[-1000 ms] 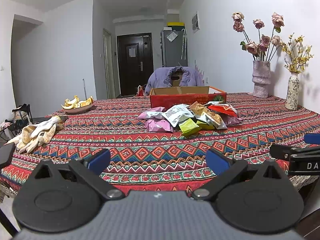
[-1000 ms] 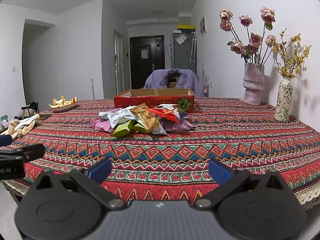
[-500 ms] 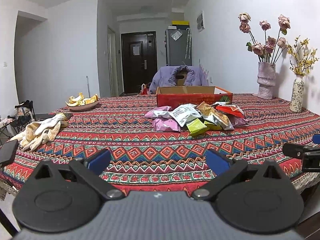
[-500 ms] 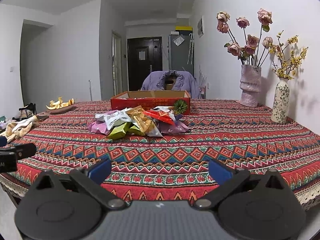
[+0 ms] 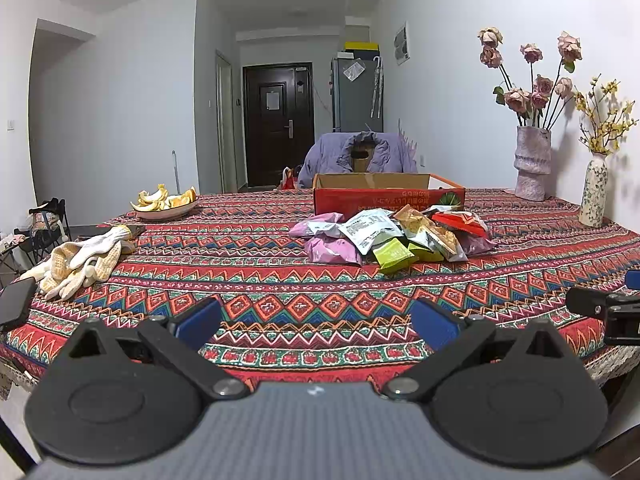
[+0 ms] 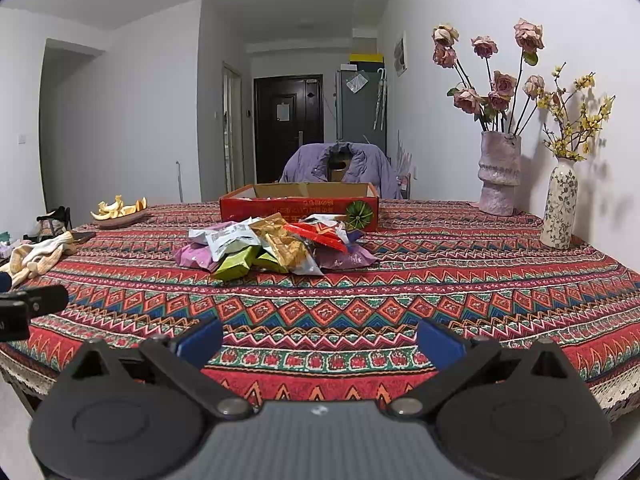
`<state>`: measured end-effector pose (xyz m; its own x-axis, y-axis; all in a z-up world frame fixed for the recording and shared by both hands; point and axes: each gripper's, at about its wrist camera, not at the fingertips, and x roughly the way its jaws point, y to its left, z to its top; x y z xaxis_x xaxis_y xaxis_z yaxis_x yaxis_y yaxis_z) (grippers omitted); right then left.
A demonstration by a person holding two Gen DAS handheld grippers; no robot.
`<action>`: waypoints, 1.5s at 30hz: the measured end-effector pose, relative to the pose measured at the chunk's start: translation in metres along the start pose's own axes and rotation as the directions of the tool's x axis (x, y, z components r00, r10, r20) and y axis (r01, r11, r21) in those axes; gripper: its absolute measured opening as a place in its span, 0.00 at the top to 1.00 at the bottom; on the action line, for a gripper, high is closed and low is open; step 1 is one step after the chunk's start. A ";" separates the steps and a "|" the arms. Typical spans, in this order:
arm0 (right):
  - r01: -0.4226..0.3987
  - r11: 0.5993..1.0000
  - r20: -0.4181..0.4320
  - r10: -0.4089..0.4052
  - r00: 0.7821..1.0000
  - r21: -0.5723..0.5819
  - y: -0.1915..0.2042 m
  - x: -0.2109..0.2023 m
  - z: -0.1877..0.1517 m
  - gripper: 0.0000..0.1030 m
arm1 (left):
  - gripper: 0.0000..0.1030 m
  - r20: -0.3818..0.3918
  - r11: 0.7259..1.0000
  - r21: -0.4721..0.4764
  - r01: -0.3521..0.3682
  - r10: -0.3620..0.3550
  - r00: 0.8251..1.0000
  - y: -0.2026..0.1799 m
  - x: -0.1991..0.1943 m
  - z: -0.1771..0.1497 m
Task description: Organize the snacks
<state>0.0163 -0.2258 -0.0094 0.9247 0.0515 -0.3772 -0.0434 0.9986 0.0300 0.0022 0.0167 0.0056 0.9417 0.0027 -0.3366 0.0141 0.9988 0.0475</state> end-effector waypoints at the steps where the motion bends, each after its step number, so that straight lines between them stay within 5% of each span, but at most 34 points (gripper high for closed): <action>1: 0.001 1.000 -0.001 -0.001 1.000 0.000 0.000 0.000 0.000 0.00 | 0.00 -0.001 1.000 0.000 0.001 -0.001 1.000 0.000 0.000 0.000; 21: 0.005 1.000 -0.018 -0.005 1.000 0.019 -0.012 0.015 -0.002 0.00 | 0.00 -0.034 1.000 0.006 -0.014 0.014 0.999 -0.004 0.017 -0.001; 45: -0.043 0.999 -0.073 0.044 0.996 0.012 -0.023 0.092 0.021 0.00 | 0.00 -0.174 0.998 -0.005 0.057 -0.057 0.983 -0.023 0.109 0.031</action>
<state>0.1100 -0.2444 -0.0252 0.8916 0.0960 -0.4425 -0.0789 0.9953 0.0570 0.1153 -0.0078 -0.0030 0.8662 -0.0454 -0.4976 0.0659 0.9975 0.0237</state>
